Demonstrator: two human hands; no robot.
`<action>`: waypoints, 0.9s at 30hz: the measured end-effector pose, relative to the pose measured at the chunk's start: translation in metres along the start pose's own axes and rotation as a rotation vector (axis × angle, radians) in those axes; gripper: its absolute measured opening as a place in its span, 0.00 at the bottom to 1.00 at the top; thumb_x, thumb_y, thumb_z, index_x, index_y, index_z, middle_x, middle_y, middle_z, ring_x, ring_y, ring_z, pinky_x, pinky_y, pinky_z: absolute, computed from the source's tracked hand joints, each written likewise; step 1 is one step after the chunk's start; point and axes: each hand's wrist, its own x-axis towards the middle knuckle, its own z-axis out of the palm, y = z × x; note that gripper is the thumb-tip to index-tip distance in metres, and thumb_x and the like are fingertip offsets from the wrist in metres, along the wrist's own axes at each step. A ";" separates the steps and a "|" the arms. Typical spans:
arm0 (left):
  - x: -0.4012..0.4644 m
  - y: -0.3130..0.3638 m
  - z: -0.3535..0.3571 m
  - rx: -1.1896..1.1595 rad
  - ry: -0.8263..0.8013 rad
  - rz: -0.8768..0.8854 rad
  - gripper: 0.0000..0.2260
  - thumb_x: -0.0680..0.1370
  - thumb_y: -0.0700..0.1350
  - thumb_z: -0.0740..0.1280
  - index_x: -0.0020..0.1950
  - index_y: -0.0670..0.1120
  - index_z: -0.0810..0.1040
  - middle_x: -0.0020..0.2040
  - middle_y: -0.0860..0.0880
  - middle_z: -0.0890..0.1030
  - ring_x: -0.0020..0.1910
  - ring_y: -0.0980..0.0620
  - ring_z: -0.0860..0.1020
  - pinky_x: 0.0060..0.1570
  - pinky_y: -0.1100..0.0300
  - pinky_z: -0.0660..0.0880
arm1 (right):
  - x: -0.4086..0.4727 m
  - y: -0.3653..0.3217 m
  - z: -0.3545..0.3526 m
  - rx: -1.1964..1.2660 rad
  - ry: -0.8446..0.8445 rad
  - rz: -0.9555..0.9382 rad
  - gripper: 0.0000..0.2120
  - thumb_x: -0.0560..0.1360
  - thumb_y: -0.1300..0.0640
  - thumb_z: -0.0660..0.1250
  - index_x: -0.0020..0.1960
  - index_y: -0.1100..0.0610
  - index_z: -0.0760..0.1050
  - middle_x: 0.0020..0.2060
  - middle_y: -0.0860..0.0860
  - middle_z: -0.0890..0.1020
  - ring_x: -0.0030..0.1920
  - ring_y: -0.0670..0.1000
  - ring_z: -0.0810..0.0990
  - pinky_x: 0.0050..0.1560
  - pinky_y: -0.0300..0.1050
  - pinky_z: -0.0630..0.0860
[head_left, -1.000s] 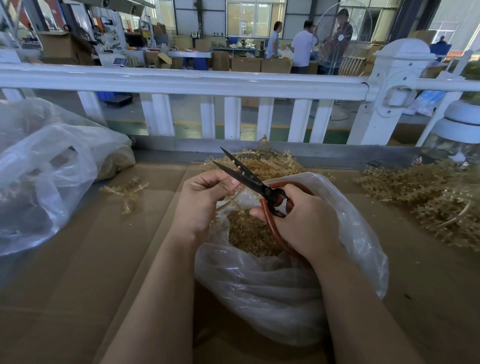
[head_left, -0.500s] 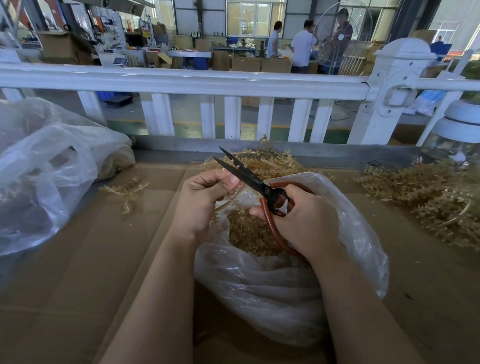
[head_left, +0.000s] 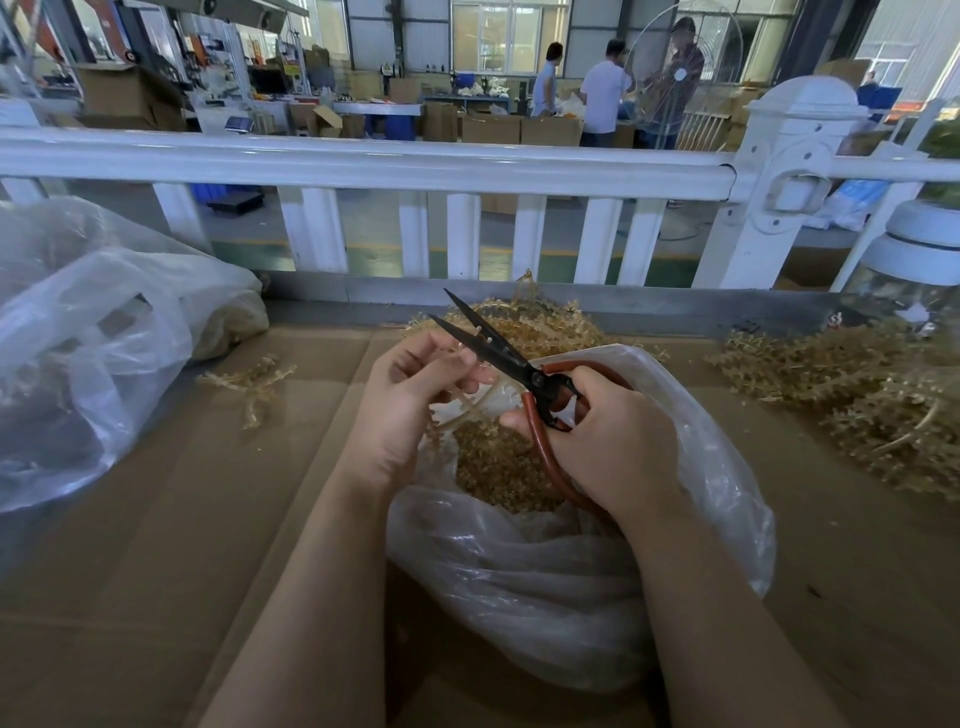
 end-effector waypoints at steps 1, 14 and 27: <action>0.000 0.000 0.000 0.005 0.017 0.008 0.03 0.75 0.40 0.67 0.45 0.41 0.78 0.37 0.48 0.82 0.37 0.52 0.76 0.42 0.61 0.73 | 0.000 0.000 0.000 0.002 0.005 -0.004 0.34 0.67 0.21 0.56 0.46 0.50 0.80 0.38 0.39 0.81 0.36 0.41 0.76 0.38 0.35 0.76; -0.001 0.001 0.003 0.011 0.008 0.036 0.06 0.73 0.42 0.68 0.48 0.43 0.80 0.40 0.54 0.84 0.39 0.58 0.79 0.43 0.67 0.75 | 0.001 0.000 -0.001 -0.020 0.004 -0.006 0.33 0.67 0.21 0.57 0.45 0.49 0.80 0.36 0.39 0.81 0.35 0.40 0.76 0.36 0.29 0.70; 0.000 0.004 0.003 0.042 0.039 0.034 0.06 0.77 0.32 0.65 0.45 0.41 0.79 0.37 0.50 0.81 0.36 0.56 0.77 0.39 0.67 0.73 | 0.000 -0.003 -0.001 0.002 0.001 -0.009 0.33 0.66 0.21 0.57 0.44 0.49 0.80 0.35 0.37 0.77 0.33 0.39 0.74 0.35 0.29 0.70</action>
